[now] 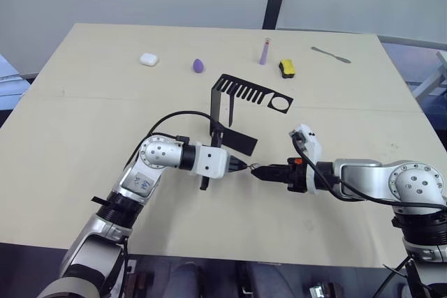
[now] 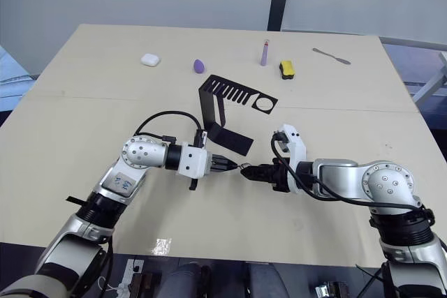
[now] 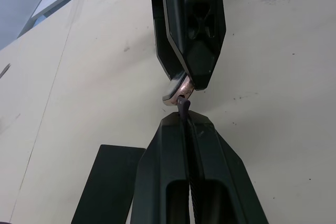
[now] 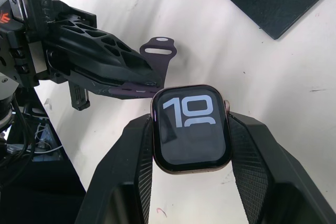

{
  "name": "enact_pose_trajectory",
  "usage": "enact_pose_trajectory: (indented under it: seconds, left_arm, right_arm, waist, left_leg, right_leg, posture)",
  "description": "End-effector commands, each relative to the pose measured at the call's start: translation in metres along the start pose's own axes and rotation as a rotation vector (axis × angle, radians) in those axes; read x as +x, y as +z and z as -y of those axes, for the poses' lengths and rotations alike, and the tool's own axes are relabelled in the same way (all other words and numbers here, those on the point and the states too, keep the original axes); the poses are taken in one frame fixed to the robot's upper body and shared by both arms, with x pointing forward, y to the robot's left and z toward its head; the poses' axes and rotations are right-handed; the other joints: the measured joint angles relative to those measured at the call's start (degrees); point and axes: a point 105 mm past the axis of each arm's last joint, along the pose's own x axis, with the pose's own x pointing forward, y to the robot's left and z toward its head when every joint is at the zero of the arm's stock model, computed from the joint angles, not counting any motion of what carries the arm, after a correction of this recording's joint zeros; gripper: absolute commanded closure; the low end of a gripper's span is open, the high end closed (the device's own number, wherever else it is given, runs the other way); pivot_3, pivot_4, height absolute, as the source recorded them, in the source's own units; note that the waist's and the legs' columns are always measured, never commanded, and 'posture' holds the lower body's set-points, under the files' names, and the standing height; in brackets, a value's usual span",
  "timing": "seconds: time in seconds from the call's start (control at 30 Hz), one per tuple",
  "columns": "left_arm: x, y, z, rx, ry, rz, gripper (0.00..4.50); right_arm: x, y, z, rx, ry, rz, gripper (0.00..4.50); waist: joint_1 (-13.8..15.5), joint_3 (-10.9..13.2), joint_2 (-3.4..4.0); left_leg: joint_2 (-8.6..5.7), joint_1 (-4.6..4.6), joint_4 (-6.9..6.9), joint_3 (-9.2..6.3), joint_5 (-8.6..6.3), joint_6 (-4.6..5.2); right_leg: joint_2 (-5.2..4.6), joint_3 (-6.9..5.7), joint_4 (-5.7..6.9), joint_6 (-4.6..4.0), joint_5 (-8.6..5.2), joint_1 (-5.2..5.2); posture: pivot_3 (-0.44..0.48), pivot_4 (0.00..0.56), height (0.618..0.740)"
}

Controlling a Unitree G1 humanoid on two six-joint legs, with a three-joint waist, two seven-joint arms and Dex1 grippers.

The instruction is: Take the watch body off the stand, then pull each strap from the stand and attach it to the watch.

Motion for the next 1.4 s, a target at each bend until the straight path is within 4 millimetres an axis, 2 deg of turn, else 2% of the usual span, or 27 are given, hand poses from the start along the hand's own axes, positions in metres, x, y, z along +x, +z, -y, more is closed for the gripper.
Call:
enact_pose_trajectory:
  seconds: [0.03,1.4]
  left_arm:
    - [0.013,0.020,-0.003,0.057,-0.005,0.072,4.50]
    - [0.021,0.018,-0.007,0.040,-0.003,0.080,4.50]
  right_arm:
    - [0.005,0.004,-0.030,-0.046,0.132,0.007,2.89]
    - [0.010,0.010,-0.042,-0.063,0.177,-0.007,2.89]
  waist:
    - [0.0,0.0,0.00]
    - [0.0,0.0,0.00]
  left_leg:
    - [0.00,0.00,0.00,0.00,0.00,0.00]
    - [0.00,-0.03,0.00,-0.02,0.00,0.00]
  right_leg:
    - [0.00,0.00,0.00,0.00,0.00,0.00]
    - [-0.01,-0.05,-0.01,0.00,0.00,0.00]
  posture:
    - [0.000,0.150,0.740]
    - [0.000,0.150,0.740]
